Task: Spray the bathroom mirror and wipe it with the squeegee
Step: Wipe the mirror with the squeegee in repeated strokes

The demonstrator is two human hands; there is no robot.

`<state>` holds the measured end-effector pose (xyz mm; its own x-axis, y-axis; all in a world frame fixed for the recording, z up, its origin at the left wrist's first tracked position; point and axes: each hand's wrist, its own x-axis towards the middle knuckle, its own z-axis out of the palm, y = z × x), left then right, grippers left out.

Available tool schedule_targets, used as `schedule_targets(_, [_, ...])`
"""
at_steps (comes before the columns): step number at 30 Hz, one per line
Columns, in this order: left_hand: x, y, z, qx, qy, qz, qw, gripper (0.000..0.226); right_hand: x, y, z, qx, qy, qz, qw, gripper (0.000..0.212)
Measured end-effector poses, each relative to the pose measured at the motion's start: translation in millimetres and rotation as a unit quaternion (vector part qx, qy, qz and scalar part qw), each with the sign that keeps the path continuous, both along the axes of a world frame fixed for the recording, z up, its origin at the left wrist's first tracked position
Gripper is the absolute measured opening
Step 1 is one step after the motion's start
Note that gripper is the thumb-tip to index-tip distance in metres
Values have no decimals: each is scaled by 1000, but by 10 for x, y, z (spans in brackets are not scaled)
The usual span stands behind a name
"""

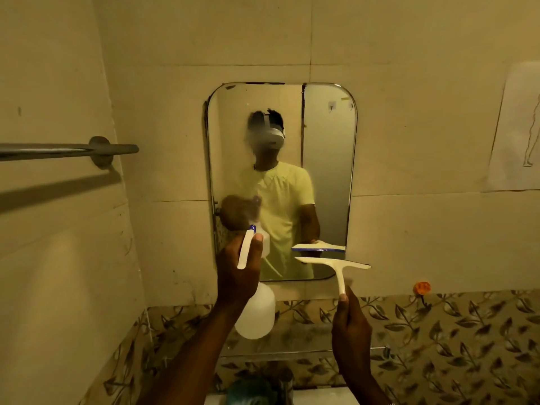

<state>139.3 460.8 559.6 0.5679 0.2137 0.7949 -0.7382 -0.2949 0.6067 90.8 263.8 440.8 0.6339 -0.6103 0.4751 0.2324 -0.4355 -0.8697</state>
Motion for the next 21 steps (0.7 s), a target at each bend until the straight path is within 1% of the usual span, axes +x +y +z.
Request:
schedule_targets(2, [-26, -27, -20, 3, 6, -11, 1000, 19, 12, -2, 1, 0, -8, 0, 1000, 52])
schedule_targets(4, [-39, -42, -176, 6, 22, -27, 999, 23, 19, -9, -4, 3, -15, 2, 1000, 52])
schedule_targets(6, [-54, -65, -439, 8, 62, -19, 998, 32, 23, -18, -3, 13, -20, 6, 1000, 54])
schedule_targets(8, [-80, -84, -772, 8, 111, 2, 994, 32, 10, -24, 21, 21, -29, 9, 999, 54])
schedule_targets(10, [-102, -87, -1108, 31, 147, 12, 989, 32, -14, -24, 101, 27, -42, 15, 999, 47])
schedule_targets(12, [-127, -55, -1347, 35, 182, 1, 983, 30, -13, -26, 271, 22, -59, 22, 998, 38])
schedule_targets(16, [-104, 22, -1484, 37, 203, -6, 978, 23, 107, -37, 984, 0, -108, 52, 993, 35])
schedule_targets(19, [-101, 33, -1450, 29, 194, -10, 981, 21, 232, -37, 1738, -21, -157, 73, 985, 35])
schedule_targets(21, [-68, 43, -1453, 26, 185, 2, 982, 22, 338, -23, 2250, -54, -197, 63, 977, 35])
